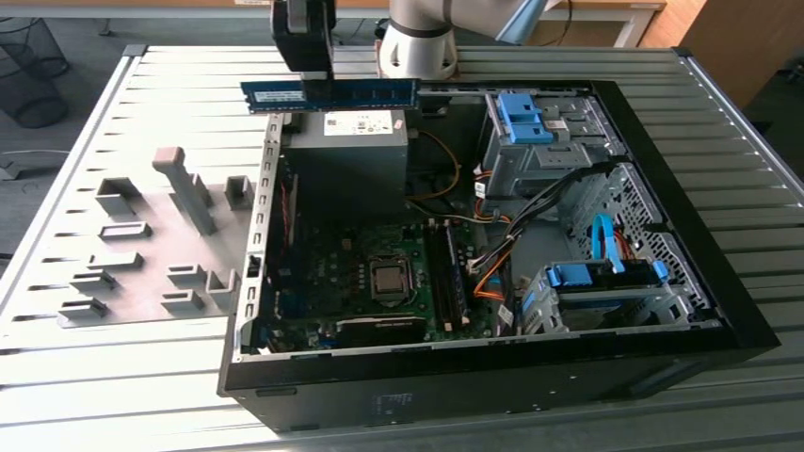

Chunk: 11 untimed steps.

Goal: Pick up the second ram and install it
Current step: 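Pick up the second ram and move it above second insertion slot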

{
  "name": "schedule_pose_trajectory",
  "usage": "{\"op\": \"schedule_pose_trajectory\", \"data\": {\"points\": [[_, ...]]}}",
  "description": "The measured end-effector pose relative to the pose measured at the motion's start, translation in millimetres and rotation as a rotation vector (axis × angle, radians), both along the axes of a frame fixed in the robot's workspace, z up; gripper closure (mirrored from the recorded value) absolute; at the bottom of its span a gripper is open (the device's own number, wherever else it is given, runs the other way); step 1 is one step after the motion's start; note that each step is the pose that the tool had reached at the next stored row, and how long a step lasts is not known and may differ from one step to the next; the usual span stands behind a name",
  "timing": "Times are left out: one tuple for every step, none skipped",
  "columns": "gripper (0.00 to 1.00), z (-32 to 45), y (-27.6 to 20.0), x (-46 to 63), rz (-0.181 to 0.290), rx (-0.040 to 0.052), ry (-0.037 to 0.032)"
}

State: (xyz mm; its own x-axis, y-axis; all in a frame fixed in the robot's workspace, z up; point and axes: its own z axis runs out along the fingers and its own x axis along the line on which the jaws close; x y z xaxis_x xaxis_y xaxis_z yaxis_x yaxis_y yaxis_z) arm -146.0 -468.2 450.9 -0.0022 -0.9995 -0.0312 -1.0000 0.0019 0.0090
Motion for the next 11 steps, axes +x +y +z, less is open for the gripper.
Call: {"op": "schedule_pose_trajectory", "data": {"points": [[0.86, 0.0, 0.0, 1.6, 0.0, 0.0, 0.0001], [0.86, 0.0, 0.0, 3.2, 0.0, 0.0, 0.0], [0.86, 0.0, 0.0, 5.1, 0.0, 0.0, 0.0001], [0.86, 0.0, 0.0, 7.0, 0.0, 0.0, 0.0001], [0.86, 0.0, 0.0, 8.5, 0.0, -0.0001, 0.0001], [0.86, 0.0, 0.0, 10.2, 0.0, 0.0, 0.0001], [0.86, 0.0, 0.0, 12.2, 0.0, -0.0001, 0.0002], [0.86, 0.0, 0.0, 13.9, 0.0, -0.0001, 0.0002], [0.86, 0.0, 0.0, 15.5, 0.0, 0.0, 0.0001], [0.86, 0.0, 0.0, 17.3, 0.0, 0.0001, 0.0001], [0.86, 0.0, 0.0, 19.4, 0.0, 0.0, 0.0002]]}}
